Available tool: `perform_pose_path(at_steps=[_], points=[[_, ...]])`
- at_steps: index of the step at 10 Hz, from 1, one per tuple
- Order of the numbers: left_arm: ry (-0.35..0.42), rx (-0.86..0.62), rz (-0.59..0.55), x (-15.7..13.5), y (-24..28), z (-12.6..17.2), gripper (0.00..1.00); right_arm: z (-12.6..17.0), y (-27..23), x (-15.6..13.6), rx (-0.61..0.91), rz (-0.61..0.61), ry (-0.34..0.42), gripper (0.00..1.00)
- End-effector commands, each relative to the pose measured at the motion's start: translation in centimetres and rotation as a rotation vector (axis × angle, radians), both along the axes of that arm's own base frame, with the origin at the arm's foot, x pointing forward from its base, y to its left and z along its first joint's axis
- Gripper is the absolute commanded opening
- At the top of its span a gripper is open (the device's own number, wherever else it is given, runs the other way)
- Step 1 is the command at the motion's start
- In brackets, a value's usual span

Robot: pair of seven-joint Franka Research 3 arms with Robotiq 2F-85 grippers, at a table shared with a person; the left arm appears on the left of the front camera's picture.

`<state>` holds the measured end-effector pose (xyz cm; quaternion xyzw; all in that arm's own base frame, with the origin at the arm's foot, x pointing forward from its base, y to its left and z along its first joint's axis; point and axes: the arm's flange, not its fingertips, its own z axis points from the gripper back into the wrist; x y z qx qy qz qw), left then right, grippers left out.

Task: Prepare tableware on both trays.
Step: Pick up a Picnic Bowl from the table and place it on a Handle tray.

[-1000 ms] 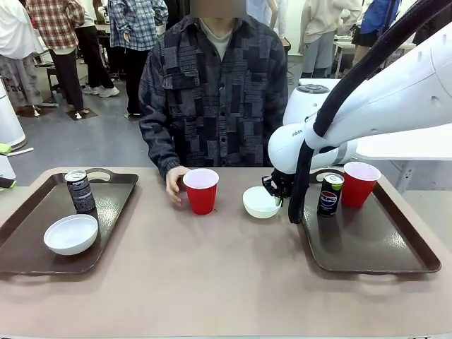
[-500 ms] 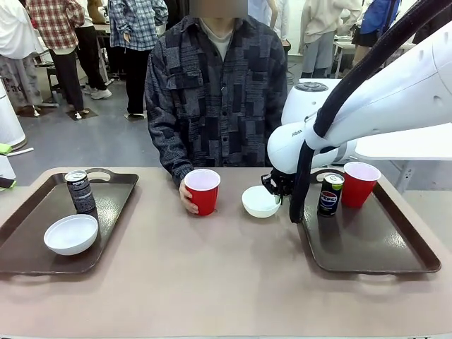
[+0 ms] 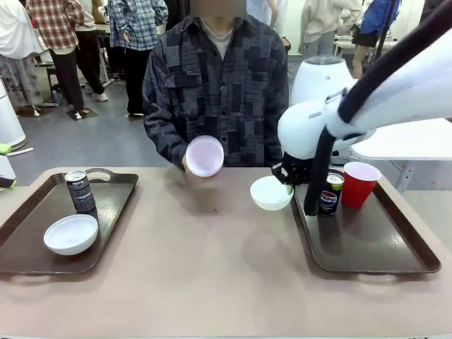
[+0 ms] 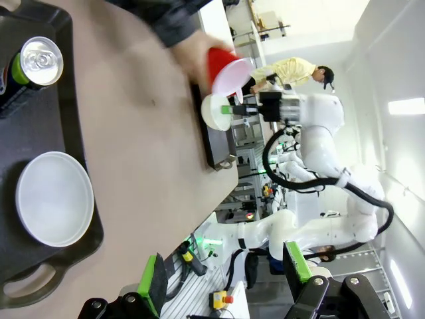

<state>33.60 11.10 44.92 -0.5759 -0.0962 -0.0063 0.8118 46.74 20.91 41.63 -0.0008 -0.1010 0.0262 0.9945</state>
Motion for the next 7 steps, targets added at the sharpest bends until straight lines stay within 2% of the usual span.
perform_pose_path(at_steps=[1, 3, 5, 7], points=[[-0.008, -0.014, 0.0, -0.1, 0.1, 0.2, 0.92, 2.8, -2.1, -5.3, 0.002, 0.001, -0.06, 0.0], [-0.008, -0.014, 0.0, -0.1, 0.1, 0.2, 0.92, 3.2, -4.1, -9.2, -0.011, -0.002, -0.054, 0.0], [-0.008, -0.014, 0.0, -0.1, 0.1, 0.2, 0.92, 3.1, -7.2, -12.1, -0.004, -0.029, -0.087, 0.0], [-0.008, -0.014, 0.0, -0.1, 0.1, 0.2, 0.92, 2.5, -10.1, -12.4, -0.028, -0.04, -0.088, 0.0]])
